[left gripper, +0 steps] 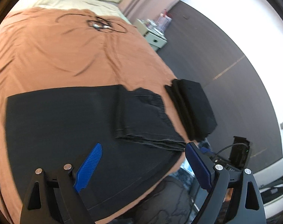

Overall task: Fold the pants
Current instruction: 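Lower the pants onto the duvet and open the left tool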

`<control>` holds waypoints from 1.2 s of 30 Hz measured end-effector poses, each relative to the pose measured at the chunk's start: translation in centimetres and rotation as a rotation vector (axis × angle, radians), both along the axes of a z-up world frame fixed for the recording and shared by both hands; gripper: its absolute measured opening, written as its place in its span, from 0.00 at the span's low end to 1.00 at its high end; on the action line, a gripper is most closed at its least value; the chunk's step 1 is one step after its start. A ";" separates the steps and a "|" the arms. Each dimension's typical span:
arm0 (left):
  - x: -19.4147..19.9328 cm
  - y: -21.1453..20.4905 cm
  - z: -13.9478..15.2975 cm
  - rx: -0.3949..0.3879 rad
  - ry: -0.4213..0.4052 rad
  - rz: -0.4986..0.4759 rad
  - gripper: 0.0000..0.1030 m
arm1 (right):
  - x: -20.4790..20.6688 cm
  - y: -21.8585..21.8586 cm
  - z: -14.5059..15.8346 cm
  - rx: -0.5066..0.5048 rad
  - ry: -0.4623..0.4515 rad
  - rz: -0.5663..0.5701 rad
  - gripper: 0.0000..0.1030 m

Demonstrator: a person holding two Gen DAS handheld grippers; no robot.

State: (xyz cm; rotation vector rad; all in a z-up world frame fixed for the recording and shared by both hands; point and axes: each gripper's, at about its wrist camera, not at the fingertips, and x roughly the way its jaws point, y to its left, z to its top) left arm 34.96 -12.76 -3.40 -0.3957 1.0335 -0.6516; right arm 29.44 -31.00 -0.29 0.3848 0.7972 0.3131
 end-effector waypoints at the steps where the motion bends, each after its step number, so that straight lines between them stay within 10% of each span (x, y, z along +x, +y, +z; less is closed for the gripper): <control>1: -0.2 0.7 -0.3 0.008 0.000 0.014 0.89 | 0.6 0.9 0.2 -0.036 0.002 0.014 0.73; 28: -5.3 17.8 -5.3 0.127 0.057 0.429 0.89 | 10.9 15.7 -1.3 -0.540 0.060 0.314 0.73; 36: -6.0 19.9 -6.4 0.125 0.090 0.485 0.88 | 12.6 18.4 -3.9 -0.716 0.088 0.383 0.59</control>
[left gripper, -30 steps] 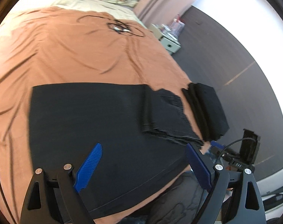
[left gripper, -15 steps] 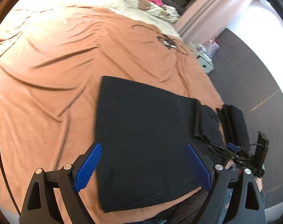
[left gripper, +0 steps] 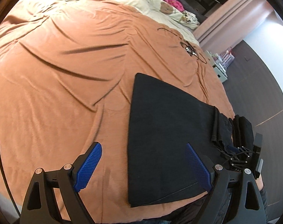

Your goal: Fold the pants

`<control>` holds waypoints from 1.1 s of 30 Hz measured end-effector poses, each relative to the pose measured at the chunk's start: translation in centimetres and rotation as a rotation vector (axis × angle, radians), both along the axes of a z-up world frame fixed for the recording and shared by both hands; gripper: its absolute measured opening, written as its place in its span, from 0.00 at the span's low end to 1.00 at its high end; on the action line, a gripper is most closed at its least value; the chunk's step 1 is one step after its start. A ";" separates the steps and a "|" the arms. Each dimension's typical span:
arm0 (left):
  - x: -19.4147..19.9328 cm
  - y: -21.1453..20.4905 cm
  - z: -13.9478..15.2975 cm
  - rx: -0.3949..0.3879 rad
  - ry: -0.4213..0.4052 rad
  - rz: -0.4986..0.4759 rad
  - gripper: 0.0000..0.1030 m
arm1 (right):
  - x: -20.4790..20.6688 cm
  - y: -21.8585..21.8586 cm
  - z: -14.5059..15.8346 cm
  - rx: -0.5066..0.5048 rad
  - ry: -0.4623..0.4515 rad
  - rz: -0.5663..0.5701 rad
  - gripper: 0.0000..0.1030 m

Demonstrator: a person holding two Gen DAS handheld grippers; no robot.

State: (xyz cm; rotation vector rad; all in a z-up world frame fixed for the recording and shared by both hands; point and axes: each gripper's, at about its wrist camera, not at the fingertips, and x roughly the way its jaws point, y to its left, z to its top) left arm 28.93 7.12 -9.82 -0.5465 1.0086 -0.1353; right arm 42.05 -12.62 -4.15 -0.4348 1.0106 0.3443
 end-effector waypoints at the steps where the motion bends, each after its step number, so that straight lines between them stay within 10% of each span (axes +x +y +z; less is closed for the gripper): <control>1: 0.0 0.1 -0.1 0.000 0.003 0.005 0.88 | 0.1 0.2 -0.3 -0.009 0.003 0.006 0.59; 8: 0.5 -0.3 -0.6 -0.002 0.019 0.002 0.88 | 0.8 -0.1 -0.1 0.011 -0.019 -0.006 0.15; 13: 1.1 -0.9 -1.4 0.001 0.039 -0.010 0.88 | 1.2 -2.3 1.5 0.119 -0.053 -0.083 0.09; 28: 2.2 -2.0 -2.9 -0.022 0.085 -0.010 0.88 | 2.7 -11.5 4.1 0.386 -0.135 -0.384 0.13; 33: 2.3 -2.3 -3.0 -0.020 0.086 -0.016 0.88 | 0.8 -12.7 4.4 0.433 -0.153 -0.409 0.52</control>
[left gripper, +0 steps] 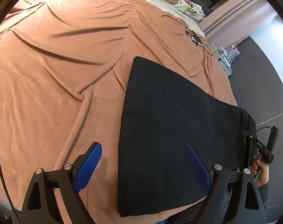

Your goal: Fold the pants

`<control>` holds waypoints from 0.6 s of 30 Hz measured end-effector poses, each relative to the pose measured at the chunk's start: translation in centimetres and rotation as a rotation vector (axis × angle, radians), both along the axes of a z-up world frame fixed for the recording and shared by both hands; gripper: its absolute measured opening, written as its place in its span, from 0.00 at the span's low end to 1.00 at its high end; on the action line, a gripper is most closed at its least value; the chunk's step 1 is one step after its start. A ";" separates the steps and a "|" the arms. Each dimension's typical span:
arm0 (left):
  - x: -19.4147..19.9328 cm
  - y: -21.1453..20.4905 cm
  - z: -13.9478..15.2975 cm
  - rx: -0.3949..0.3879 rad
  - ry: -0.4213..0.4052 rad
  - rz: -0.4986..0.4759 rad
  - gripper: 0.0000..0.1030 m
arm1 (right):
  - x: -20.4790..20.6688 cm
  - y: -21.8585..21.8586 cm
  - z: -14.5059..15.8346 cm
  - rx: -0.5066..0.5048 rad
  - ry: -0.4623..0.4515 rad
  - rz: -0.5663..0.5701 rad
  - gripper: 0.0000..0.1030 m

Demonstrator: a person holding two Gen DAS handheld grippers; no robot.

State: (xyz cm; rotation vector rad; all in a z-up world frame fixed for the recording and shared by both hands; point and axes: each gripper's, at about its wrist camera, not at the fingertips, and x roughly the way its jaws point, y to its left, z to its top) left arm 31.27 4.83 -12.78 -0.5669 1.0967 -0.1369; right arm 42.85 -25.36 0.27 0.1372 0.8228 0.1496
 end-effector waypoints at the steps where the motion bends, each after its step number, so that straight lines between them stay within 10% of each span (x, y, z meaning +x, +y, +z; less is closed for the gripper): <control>1: 0.0 0.0 -0.1 0.000 0.003 0.000 0.88 | -0.4 -0.4 -0.1 0.010 -0.002 -0.006 0.54; 18: -0.3 -0.7 -1.7 -0.003 0.037 -0.015 0.88 | -8.1 -7.8 -3.7 0.407 0.082 -0.116 0.54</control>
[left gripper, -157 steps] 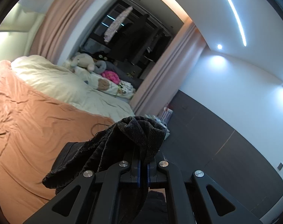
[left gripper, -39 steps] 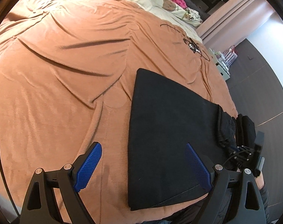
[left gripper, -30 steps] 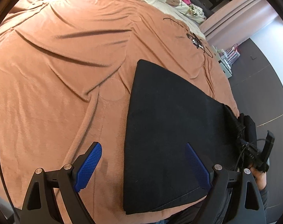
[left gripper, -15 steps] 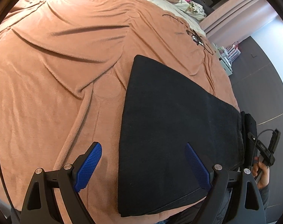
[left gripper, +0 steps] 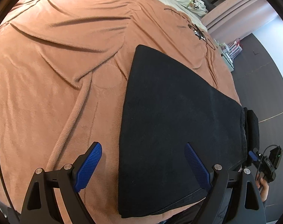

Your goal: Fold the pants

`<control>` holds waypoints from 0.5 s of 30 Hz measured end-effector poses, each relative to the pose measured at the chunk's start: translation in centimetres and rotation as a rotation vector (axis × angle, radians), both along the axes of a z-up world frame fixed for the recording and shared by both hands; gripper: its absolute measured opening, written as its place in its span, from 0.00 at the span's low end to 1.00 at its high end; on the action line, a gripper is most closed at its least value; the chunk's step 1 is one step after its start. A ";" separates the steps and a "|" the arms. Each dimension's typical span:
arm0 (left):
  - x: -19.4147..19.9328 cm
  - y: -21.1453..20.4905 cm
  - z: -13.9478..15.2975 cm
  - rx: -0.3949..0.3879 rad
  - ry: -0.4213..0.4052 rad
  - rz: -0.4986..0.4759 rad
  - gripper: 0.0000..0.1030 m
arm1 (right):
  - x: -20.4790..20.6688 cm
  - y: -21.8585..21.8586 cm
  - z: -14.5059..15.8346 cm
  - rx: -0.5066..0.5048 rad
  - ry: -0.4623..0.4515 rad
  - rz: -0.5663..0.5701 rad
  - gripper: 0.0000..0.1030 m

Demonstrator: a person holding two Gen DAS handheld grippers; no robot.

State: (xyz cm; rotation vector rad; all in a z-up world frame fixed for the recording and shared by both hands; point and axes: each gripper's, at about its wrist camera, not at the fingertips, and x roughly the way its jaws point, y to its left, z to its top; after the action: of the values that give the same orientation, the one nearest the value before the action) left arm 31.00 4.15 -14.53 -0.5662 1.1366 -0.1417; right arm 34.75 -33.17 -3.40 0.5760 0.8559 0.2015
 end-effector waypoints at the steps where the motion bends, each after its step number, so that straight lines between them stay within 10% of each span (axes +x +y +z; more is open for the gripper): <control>1: 0.0 -0.1 -0.1 0.002 0.001 -0.004 0.87 | -0.4 -0.3 -0.4 0.021 0.007 -0.014 0.54; 15: 0.0 -0.6 -1.7 -0.003 0.053 -0.025 0.72 | -3.4 -3.9 -4.0 0.228 0.056 -0.112 0.54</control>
State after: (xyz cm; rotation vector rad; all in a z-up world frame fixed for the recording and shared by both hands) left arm 31.00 3.51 -16.20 -0.5612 1.1955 -0.1509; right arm 31.34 -37.05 -7.42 0.8440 0.8578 0.1829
